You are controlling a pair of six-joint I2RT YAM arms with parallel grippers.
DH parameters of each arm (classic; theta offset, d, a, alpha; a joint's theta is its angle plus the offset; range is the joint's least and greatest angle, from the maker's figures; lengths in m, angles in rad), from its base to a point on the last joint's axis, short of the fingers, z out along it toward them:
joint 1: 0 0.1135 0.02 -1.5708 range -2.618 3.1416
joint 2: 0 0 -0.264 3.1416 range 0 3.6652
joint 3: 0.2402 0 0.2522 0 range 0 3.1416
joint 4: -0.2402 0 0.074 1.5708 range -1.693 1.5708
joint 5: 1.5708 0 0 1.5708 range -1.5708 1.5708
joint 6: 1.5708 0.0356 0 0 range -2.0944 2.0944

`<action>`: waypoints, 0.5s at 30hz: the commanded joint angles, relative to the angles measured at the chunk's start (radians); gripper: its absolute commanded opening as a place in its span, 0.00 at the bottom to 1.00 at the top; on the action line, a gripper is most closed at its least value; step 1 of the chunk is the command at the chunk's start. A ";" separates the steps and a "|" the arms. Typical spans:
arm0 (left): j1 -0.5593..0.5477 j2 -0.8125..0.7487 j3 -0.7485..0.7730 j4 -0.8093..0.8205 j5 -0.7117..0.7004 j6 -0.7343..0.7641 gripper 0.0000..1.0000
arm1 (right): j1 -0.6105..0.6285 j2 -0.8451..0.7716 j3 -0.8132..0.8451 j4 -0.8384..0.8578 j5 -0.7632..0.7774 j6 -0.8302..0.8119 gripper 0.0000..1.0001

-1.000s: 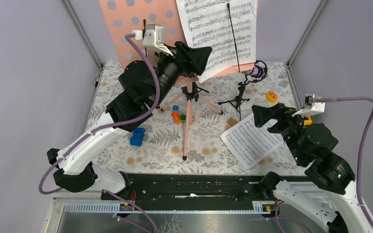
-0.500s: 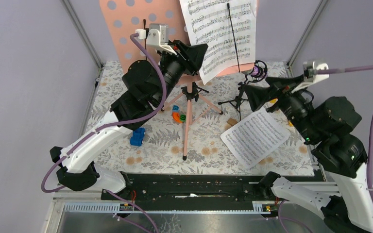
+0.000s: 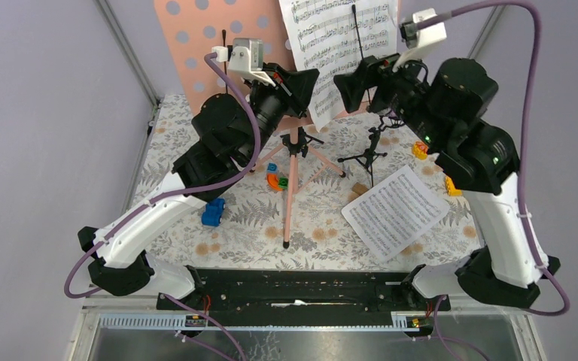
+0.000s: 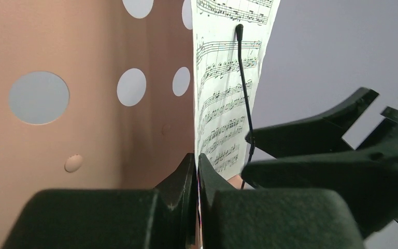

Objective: Pack up the instrument practice props

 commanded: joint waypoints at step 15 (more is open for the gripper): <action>-0.002 -0.020 0.002 0.037 -0.020 -0.011 0.00 | -0.017 0.145 0.225 -0.051 0.077 -0.111 0.48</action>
